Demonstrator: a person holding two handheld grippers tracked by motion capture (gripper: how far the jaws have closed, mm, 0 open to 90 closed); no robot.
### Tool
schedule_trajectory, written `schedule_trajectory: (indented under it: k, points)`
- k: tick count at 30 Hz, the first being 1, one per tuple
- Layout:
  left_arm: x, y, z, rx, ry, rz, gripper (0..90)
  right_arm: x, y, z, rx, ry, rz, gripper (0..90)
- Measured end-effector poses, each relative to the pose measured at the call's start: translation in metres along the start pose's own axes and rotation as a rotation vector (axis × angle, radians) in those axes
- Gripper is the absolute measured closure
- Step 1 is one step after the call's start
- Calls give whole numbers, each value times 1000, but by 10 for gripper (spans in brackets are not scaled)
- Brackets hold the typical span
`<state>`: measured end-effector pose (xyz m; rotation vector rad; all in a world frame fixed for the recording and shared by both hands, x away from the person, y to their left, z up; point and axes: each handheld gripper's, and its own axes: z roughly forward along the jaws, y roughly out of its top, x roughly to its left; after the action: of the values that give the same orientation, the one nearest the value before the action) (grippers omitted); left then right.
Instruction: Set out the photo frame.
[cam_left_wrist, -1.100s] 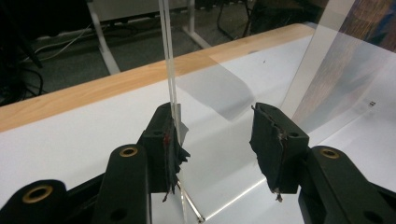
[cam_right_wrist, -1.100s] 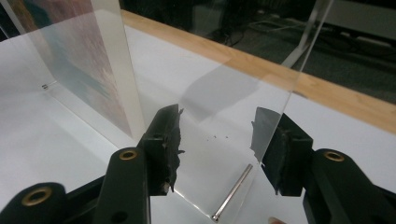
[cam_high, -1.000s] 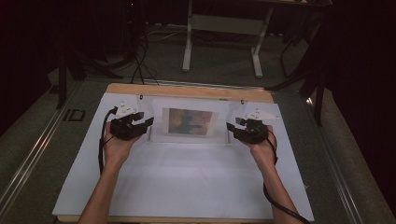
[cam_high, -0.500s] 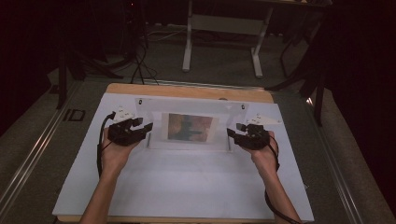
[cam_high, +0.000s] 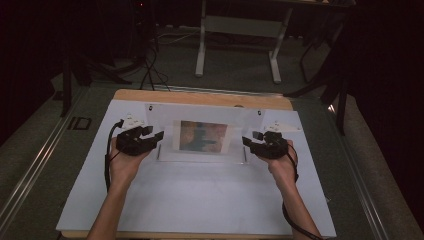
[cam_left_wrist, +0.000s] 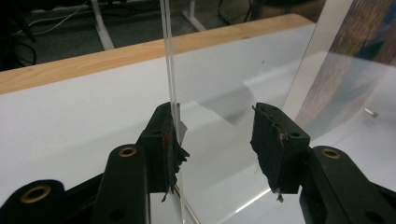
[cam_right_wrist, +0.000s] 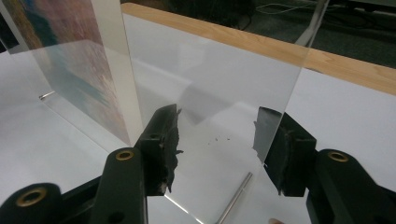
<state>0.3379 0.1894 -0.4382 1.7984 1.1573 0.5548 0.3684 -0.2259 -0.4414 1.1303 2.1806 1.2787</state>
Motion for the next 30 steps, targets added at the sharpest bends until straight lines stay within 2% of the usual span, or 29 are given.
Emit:
schedule_trajectory:
  k: [6,8,13,17,21,24,30]
  points:
    - [5,-1,5,-41,-15,-22,506,-7,1,5,-10,25,19,491]
    - [5,-2,6,-47,-20,-25,505,-8,1,5,-14,30,32,494]
    - [8,-6,3,-48,-51,-10,506,-6,-3,2,-25,35,27,503]
    - [10,-9,4,-64,-64,-26,504,-7,-4,2,-35,41,32,504]
    - [12,-9,4,-64,-74,-32,476,-7,-6,2,-44,38,26,499]
    - [15,-10,2,-67,-76,-42,461,-6,-7,2,-29,23,0,478]
    - [16,-11,-3,-79,-83,-40,457,-6,-9,1,-27,17,-7,457]
